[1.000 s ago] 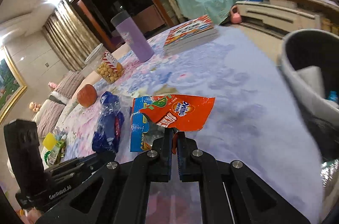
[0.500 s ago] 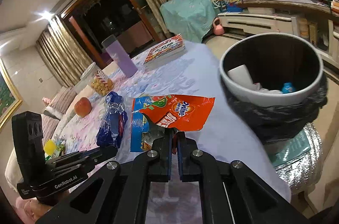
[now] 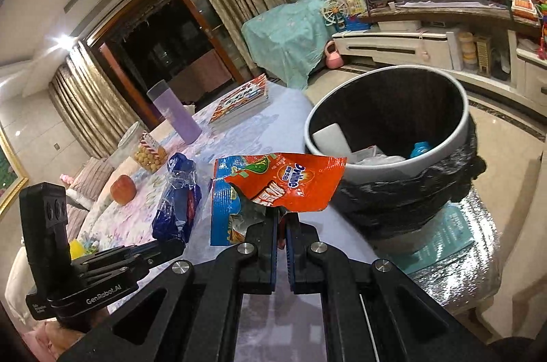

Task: Collect trash
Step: 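Carry the blue snack bag and orange wrapper over the white bin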

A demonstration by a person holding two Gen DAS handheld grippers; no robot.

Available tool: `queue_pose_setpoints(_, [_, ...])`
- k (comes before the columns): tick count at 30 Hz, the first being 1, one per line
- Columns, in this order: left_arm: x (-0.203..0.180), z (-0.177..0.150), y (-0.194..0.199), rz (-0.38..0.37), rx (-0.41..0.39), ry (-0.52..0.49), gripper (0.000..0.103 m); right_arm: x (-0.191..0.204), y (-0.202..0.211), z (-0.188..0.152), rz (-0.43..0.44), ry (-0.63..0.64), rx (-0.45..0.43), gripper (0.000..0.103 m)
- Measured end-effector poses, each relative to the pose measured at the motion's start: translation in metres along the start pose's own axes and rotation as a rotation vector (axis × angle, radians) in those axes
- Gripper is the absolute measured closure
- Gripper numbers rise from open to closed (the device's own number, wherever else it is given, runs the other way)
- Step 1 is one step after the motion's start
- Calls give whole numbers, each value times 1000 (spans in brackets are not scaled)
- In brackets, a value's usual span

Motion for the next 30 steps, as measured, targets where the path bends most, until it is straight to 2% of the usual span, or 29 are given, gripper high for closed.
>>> queue_pose_setpoints(11, [-26, 18, -14, -43, 11, -52, 92, -20, 15, 17, -24, -23, -46, 99])
queue_pose_setpoints(30, [-70, 54, -34, -88, 17, -141, 92, -43, 24, 44, -57, -32, -65, 99])
Point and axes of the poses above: each gripper's, at about its wrist camera, not at the fingertips, and y roughly against the way its jaws point, x to its left, z to its top, the point moved 4 cm from there along -y, roughly the way its jaws point, and after that the axes turned 14 degrees about -y, right-handed, at the moved point
